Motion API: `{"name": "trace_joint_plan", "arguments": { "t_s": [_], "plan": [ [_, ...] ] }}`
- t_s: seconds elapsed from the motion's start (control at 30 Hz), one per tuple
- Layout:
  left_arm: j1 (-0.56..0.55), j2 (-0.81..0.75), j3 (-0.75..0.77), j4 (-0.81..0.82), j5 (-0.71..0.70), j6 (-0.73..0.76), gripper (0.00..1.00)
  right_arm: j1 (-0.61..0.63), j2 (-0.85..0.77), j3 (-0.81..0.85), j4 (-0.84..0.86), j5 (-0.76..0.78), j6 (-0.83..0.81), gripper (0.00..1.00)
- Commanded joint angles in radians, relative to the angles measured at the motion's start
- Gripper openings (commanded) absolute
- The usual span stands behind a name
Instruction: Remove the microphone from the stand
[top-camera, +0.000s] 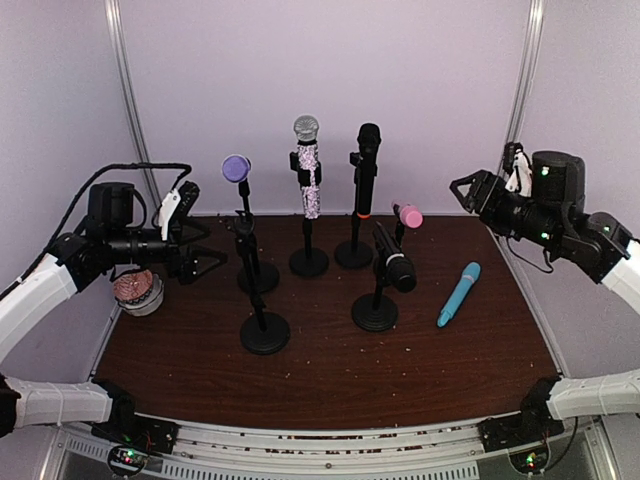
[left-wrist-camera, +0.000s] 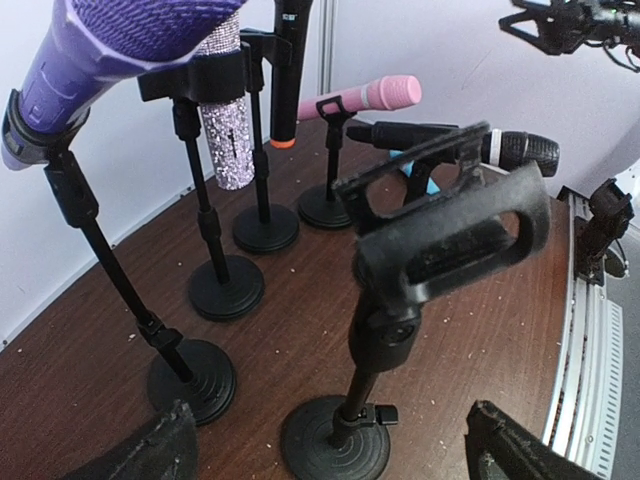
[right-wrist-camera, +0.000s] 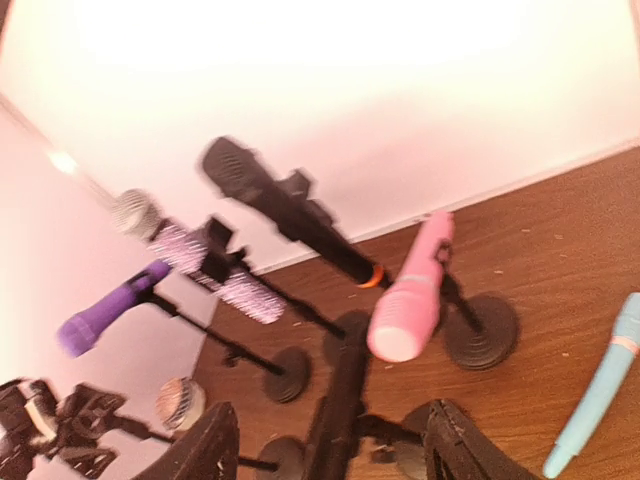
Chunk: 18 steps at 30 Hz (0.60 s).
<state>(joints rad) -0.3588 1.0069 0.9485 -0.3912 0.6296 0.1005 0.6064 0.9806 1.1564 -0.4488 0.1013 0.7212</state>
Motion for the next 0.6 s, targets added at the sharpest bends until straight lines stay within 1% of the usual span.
{"name": "trace_joint_plan", "arguments": {
  "t_s": [0.0,0.13,0.23,0.4,0.57],
  "plan": [
    [0.009,-0.006,-0.001,0.013,0.035,0.013,0.95,0.195,0.041,0.105,-0.016,-0.006,-0.006,0.63],
    [0.017,0.012,0.036,-0.006,0.058,-0.014,0.95,0.378,0.181,0.209,0.039,-0.101,-0.017,0.61],
    [0.028,0.032,0.076,-0.03,0.068,-0.036,0.95,0.458,0.34,0.272,0.08,-0.201,-0.015,0.61],
    [0.056,0.035,0.109,-0.065,0.075,-0.038,0.95,0.491,0.55,0.298,0.181,-0.333,0.047,0.6],
    [0.082,0.046,0.134,-0.089,0.105,-0.059,0.95,0.488,0.706,0.284,0.29,-0.434,0.118,0.6]
  ]
}}
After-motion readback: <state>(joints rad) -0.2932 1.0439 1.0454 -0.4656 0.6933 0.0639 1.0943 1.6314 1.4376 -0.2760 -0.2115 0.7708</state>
